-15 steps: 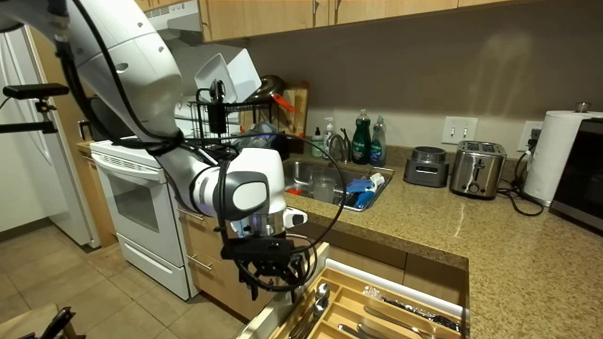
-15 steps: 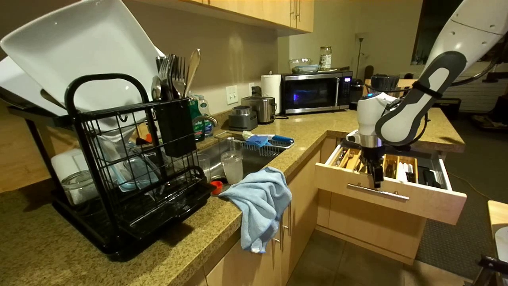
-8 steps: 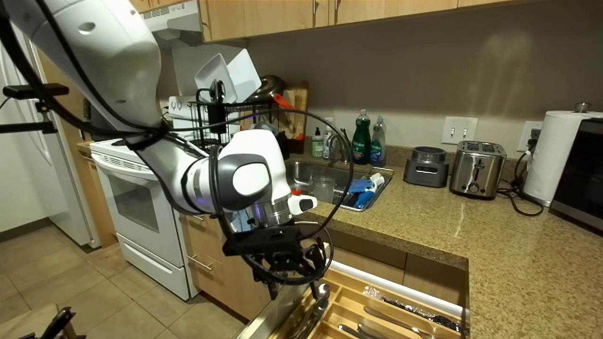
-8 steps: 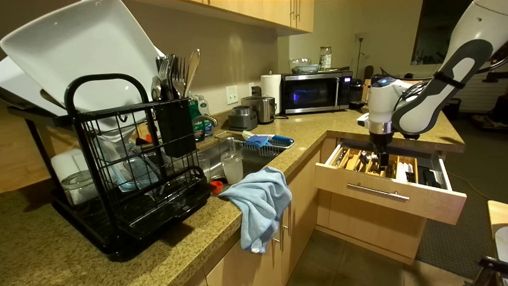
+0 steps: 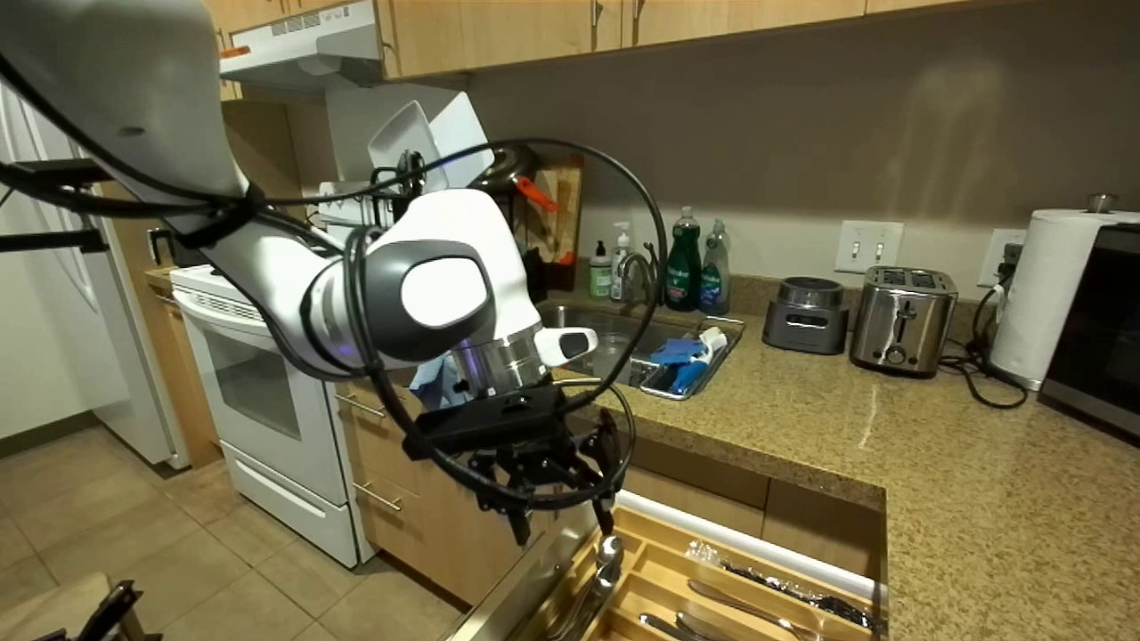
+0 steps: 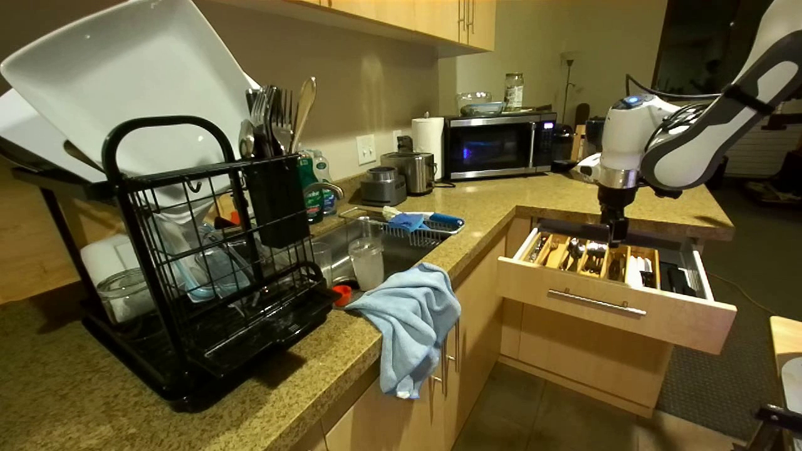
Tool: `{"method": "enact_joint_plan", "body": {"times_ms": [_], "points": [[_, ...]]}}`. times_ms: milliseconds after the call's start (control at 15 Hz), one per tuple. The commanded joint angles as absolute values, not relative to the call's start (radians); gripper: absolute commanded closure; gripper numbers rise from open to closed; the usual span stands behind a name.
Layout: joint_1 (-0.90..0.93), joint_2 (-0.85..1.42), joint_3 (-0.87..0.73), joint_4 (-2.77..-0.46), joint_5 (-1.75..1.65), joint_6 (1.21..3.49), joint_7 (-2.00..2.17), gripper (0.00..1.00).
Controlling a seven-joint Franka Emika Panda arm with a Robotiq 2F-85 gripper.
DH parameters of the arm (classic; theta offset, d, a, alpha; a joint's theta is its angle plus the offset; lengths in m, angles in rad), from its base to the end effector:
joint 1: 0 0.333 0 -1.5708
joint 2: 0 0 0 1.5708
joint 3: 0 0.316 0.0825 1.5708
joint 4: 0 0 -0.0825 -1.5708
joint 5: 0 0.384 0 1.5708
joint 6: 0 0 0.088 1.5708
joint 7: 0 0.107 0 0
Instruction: Open the drawer
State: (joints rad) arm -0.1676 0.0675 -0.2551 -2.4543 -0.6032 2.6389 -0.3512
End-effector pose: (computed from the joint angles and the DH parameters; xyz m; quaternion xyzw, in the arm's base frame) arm 0.4527 -0.1884 0.2803 0.9601 0.2179 -0.0121 0.1748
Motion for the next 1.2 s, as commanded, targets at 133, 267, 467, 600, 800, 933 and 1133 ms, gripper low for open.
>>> {"method": "enact_joint_plan", "body": {"times_ms": [133, 267, 467, 600, 800, 933, 1133], "points": [[-0.204, -0.058, -0.245, -2.539, -0.499, 2.653, -0.588, 0.0], [-0.199, -0.085, -0.249, -2.551, -0.405, 2.639, -0.718, 0.0], [-0.185, -0.119, -0.256, -2.56, -0.277, 2.605, -0.884, 0.0], [-0.176, -0.136, -0.26, -2.562, -0.203, 2.58, -0.987, 0.0], [-0.176, -0.155, -0.26, -2.556, -0.163, 2.538, -1.056, 0.0], [-0.186, -0.156, -0.252, -2.551, -0.21, 2.519, -1.029, 0.0], [-0.184, -0.131, -0.25, -2.532, -0.203, 2.531, -1.002, 0.0]]}}
